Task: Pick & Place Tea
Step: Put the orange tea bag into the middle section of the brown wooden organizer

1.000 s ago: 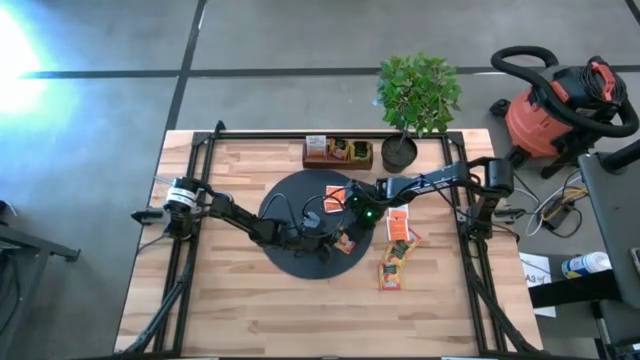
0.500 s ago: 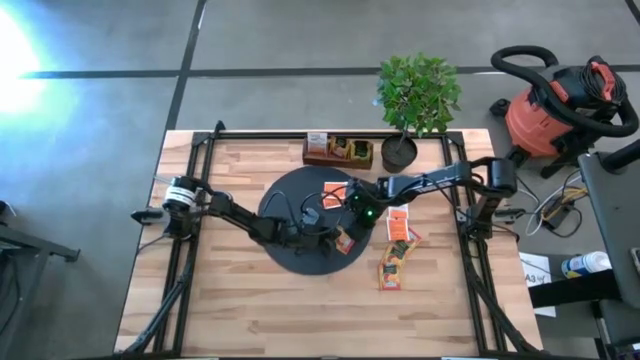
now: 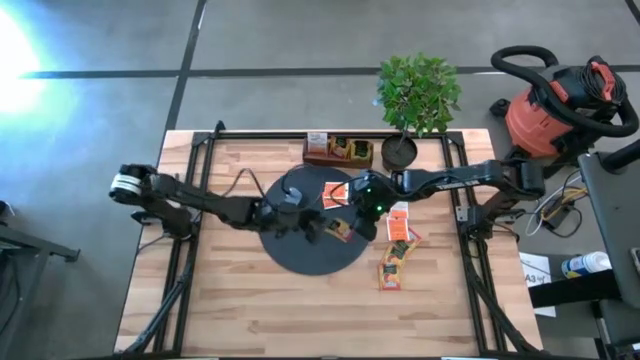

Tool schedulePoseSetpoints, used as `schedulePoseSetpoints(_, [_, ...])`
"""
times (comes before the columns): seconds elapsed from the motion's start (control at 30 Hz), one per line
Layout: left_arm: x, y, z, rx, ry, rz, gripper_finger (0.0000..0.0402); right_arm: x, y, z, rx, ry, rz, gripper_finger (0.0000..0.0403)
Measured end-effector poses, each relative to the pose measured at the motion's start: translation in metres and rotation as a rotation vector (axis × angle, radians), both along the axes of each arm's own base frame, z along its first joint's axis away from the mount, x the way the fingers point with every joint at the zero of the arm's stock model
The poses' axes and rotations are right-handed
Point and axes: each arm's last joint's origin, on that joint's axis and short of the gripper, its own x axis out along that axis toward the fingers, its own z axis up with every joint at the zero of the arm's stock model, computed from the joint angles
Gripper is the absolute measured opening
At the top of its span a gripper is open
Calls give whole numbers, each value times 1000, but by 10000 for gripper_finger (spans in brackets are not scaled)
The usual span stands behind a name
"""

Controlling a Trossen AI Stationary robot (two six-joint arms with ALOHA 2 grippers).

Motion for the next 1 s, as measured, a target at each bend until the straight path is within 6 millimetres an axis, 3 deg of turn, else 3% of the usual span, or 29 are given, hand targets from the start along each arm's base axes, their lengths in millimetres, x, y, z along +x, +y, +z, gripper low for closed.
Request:
schedulePoseSetpoints(0.17, [-12, 9, 2, 7, 92, 16, 126, -9, -1, 15, -86, -18, -37, 8])
schedulePoseSetpoints(0.37, [-10, 17, 10, 54, 55, 1, 126, -14, 0, 26, -99, -56, -36, 8])
schedulePoseSetpoints(0.67, [-3, 28, 22, 101, 16, -188, 126, -21, 3, 46, -104, -138, -21, 8])
schedulePoseSetpoints(1.0, [3, 32, 39, 126, -38, -256, 126, -25, 4, 47, -127, -125, 12, 8])
